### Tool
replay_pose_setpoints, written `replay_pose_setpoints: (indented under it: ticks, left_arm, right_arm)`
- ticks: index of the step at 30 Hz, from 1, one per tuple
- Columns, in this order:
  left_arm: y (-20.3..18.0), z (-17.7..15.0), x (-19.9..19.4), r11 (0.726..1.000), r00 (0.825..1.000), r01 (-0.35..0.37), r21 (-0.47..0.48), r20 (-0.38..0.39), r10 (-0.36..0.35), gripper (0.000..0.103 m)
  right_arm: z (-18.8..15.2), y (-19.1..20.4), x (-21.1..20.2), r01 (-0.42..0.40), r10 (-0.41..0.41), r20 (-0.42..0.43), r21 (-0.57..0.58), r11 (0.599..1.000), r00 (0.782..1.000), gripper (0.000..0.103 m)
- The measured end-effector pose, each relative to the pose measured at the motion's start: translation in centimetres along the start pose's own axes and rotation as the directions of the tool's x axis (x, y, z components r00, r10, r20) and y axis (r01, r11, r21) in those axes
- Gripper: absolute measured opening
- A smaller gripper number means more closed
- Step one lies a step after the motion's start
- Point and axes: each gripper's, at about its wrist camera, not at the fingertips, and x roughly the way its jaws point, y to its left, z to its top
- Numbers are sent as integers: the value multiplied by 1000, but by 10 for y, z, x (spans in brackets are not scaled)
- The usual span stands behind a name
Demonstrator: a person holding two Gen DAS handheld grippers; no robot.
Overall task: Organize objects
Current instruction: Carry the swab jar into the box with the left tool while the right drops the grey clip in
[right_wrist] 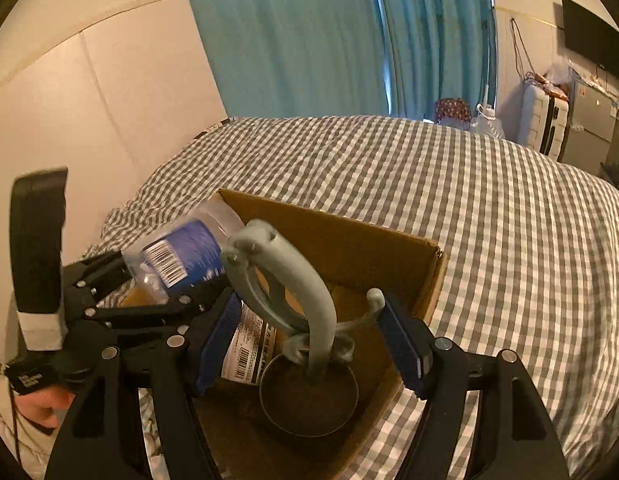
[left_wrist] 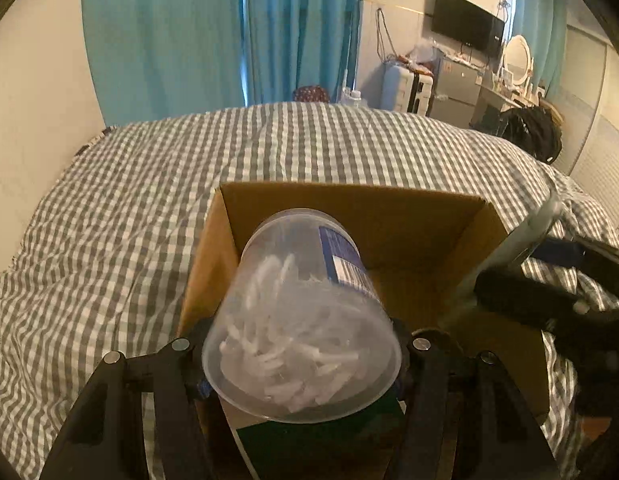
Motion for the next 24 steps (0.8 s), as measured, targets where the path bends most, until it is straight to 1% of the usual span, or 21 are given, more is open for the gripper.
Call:
replay_pose_setpoints:
  ticks: [2,4,6,8,10,12,15,18,20,24]
  left_arm:
    - [-1,-1,-9,1000,1000,0,-3,4,0,73]
    - [0,1,-24,1000,1000,-10,-10,24,10,87]
    - [-1,5,-42,999,998,-27,-20,50,28,92]
    - [-1,9,-62,999,997,-35,-28,75,37,93]
    - [-3,13,-87,998,993,-44,-38,104,47,97]
    - [-5,12,-109,998,990,-53,-44,131,59,100]
    - [-9,10,-144,997,984,-69,-41,162,75,102]
    - [-15,2,-174,994,978,-104,-37,178,109,103]
    - [-18,-3,-187,993,976,-115,-38,181,120,103]
    - [-20,-22,-207,992,977,-113,-61,175,122,103]
  right_arm:
    - [3,0,-6,8,-9,23,4,1000,1000,75]
    - [6,1,-17,13,-14,50,17,1000,999,82]
    - [15,-3,-29,21,-23,70,27,999,997,82]
    - [21,-2,-49,32,-34,93,24,999,995,83]
    - [23,2,-67,42,-43,113,11,999,993,84]
    - [23,6,-94,56,-53,141,-13,998,989,85]
    - [21,15,-135,68,-60,179,-42,997,982,86]
    - [16,24,-173,82,-65,216,-75,994,974,86]
    - [11,31,-196,90,-65,233,-99,991,970,87]
    - [-2,36,-228,113,-76,247,-141,983,966,87]
